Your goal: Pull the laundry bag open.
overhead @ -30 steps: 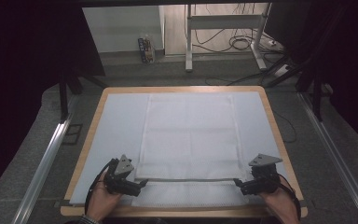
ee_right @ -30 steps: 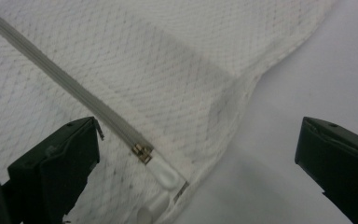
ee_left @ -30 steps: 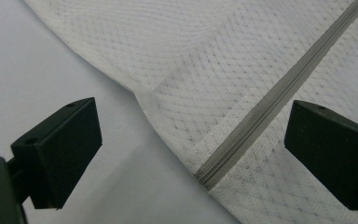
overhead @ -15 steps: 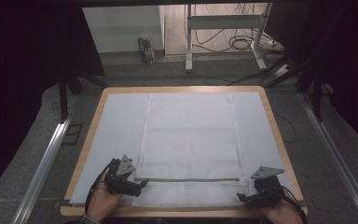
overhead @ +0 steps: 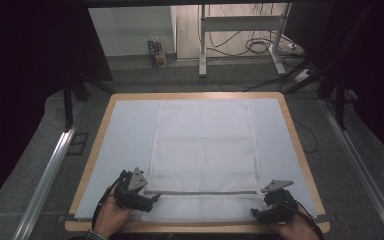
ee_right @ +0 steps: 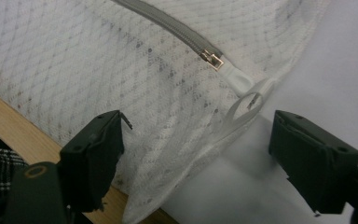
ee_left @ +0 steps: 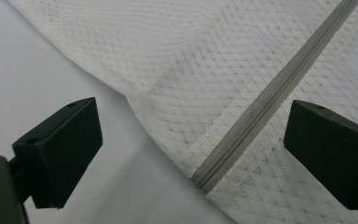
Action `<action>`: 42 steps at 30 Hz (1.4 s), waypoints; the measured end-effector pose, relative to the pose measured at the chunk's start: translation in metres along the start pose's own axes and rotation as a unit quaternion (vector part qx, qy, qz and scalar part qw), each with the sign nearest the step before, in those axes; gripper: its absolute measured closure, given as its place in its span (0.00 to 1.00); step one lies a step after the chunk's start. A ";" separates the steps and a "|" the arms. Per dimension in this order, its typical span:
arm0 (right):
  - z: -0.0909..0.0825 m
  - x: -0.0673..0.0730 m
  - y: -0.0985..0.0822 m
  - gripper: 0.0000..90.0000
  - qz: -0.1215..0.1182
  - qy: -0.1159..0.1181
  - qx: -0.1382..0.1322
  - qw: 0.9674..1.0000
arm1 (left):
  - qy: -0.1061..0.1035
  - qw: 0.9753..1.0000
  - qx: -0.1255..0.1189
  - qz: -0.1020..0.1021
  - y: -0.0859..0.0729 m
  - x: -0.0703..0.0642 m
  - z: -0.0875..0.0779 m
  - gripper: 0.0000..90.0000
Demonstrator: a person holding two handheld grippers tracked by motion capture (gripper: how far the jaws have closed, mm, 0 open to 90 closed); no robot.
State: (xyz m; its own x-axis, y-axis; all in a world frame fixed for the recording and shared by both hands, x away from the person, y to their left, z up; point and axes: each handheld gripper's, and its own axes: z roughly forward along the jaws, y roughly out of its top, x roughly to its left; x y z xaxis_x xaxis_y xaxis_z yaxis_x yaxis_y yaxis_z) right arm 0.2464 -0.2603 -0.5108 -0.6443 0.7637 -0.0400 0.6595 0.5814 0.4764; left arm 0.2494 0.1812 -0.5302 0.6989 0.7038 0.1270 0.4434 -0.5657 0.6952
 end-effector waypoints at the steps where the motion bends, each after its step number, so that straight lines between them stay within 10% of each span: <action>1: 0.000 -0.001 0.000 0.24 0.004 0.000 0.000 1.000 | 0.000 1.000 0.000 0.002 0.000 0.000 0.000 0.05; 13: -0.006 0.002 0.000 0.58 0.019 -0.012 -0.010 1.000 | 0.003 1.000 0.001 0.016 0.001 -0.003 0.001 0.05; 18: -0.007 -0.003 -0.004 0.93 0.020 0.009 -0.029 0.999 | 0.003 1.000 -0.001 0.019 0.002 -0.004 0.001 0.05; 25: -0.009 -0.010 -0.007 0.97 0.016 0.032 -0.045 0.998 | 0.001 1.000 -0.006 0.015 0.002 -0.003 0.000 0.05; 42: -0.029 -0.002 -0.004 0.97 -0.046 0.005 -0.138 0.989 | -0.029 0.999 -0.011 -0.012 0.009 -0.002 0.000 0.06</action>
State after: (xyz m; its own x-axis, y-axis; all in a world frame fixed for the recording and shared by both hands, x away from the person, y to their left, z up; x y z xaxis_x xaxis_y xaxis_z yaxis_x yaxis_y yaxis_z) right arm 0.2338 -0.2726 -0.4875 -0.7014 0.7076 -0.0859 0.4679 0.5479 0.6934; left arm 0.2520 0.1750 -0.5242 0.7190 0.6915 0.0692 0.4492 -0.5385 0.7129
